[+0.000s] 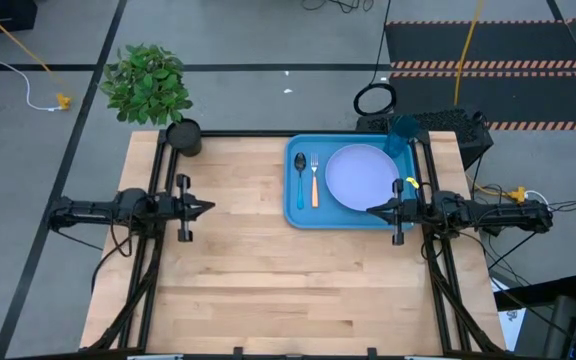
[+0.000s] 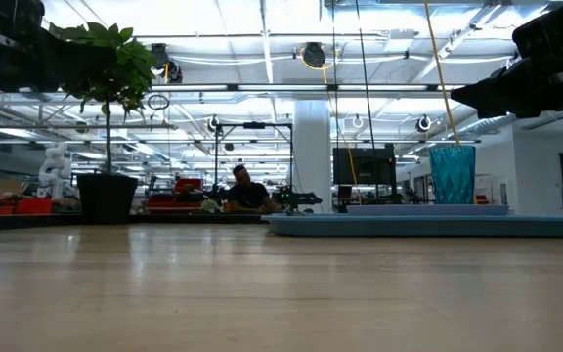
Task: Pick and place plate/cup/fork/spoon on tray
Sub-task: Return to Home Position
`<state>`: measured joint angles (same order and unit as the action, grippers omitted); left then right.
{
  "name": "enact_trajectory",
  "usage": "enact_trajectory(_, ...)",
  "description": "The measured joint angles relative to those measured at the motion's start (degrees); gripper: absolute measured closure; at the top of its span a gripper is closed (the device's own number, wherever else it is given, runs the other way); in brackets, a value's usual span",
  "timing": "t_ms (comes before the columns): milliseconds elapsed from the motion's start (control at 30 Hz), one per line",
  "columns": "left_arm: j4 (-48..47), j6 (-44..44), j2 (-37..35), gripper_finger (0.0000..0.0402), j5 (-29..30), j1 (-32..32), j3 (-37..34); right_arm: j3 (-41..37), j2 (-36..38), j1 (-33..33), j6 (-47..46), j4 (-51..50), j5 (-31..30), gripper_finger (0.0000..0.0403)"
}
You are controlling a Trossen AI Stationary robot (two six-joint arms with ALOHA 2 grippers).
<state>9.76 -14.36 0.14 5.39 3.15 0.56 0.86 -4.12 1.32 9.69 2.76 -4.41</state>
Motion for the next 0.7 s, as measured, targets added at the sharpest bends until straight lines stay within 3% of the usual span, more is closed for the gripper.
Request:
enact_trajectory(267, -6.47, 3.83, 0.0, 0.0398, -2.68, -0.67, 0.02, 0.0, -0.05, 0.02, 0.0, 0.0, 0.01, 0.0403)
enact_trajectory(433, -9.09, 6.01, 0.12, 0.0383, -4.32, -0.67, 0.19, 0.0, -0.07, 0.0, 0.0, 0.0, 0.01, 0.0403)
enact_trajectory(700, -9.25, 2.57, 0.31, 0.0396, -4.33, -0.67, 0.21, 0.0, -0.07, 0.01, -0.01, 0.0, 0.01, 0.0403)
